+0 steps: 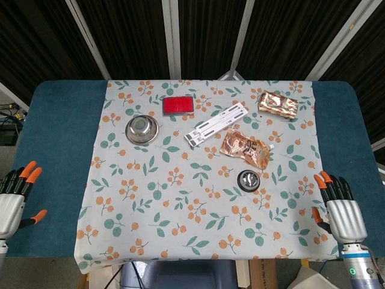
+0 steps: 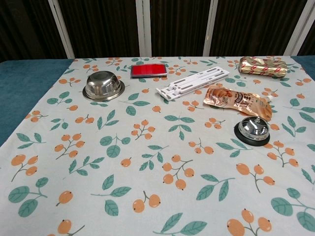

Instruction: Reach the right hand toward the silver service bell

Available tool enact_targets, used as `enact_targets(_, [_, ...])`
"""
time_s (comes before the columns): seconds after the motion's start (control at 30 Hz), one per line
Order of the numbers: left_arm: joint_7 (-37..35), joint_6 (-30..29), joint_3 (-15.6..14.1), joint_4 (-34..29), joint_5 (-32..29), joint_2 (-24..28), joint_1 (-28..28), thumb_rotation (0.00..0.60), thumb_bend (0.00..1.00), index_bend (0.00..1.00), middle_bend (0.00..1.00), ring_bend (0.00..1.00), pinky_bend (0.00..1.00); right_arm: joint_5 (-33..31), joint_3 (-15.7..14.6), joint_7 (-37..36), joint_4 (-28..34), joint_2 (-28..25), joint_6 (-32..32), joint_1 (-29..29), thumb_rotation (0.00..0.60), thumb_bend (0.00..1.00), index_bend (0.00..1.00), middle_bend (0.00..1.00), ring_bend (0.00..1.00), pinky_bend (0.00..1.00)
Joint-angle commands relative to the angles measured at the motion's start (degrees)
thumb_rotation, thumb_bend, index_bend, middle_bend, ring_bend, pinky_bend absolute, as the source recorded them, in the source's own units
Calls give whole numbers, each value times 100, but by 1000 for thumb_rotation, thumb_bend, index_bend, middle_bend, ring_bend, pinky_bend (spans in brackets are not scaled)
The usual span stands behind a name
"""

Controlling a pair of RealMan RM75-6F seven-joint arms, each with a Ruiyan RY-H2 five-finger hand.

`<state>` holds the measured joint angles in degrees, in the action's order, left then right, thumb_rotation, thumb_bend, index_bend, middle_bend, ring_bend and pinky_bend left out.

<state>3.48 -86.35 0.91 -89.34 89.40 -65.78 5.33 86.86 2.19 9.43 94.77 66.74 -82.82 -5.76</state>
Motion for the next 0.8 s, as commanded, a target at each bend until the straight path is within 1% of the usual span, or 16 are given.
enact_targets(0.03, [11,-2,-1,-5,7,0,2,600,65,0,0,0,0,1,-3,2,0,-1,-1,3,600,462,0,0,0,0])
enact_targets(0.4, [8,-72,-25,14,86,2,-18,600,65,0,0,0,0,-32,-25,-4,41,3,57,2,600,462,0,0,0,0])
enact_targets(0.8, [-78,-42,-27,-13,92,32,1,600,65,0,0,0,0,-175,24,136,84,101,226,-84,600,462,0,0,0,0])
